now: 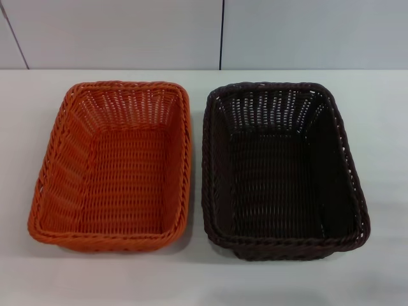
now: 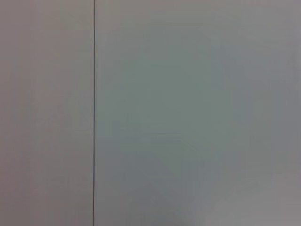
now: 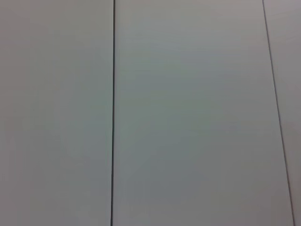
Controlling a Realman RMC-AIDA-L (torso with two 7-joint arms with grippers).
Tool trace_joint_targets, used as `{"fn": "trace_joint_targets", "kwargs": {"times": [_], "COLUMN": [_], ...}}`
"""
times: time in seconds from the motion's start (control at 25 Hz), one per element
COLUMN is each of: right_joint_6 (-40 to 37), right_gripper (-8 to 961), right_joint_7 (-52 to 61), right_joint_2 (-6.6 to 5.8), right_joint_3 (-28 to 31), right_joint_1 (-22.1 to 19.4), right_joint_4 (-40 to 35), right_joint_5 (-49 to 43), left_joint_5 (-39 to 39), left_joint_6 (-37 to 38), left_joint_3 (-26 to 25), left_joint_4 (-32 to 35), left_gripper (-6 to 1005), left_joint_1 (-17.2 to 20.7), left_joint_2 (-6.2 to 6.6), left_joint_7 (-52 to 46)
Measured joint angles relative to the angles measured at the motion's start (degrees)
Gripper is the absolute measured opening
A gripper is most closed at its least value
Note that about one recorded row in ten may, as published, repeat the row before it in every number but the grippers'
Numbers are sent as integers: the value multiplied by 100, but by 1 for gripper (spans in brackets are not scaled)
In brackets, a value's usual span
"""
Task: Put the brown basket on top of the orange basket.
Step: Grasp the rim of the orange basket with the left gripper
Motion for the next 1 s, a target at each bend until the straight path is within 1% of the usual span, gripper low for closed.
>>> {"fn": "trace_joint_targets", "kwargs": {"times": [0.6,0.76,0.8,1.0], "right_joint_6": [13,12,10,6], "right_gripper": [823,823,823,824], "right_joint_7": [0,0,0,0], "right_joint_2": [0,0,0,3], "right_joint_3": [0,0,0,-7], "right_joint_1": [-6,-3,-2,-4], "right_joint_4": [0,-3,-7,-11], "right_joint_5": [5,1,-11,-16], "left_joint_5": [0,6,11,11], "left_joint_6": [1,-35,-84,-67], "left_joint_3": [0,126,277,301], "left_joint_4": [0,0,-28,-62], "left_gripper": [769,769,769,769], "left_joint_1": [-7,-20,-32,-36], "left_joint_2": [0,13,23,25], "left_joint_7": [0,-1,-1,15]}}
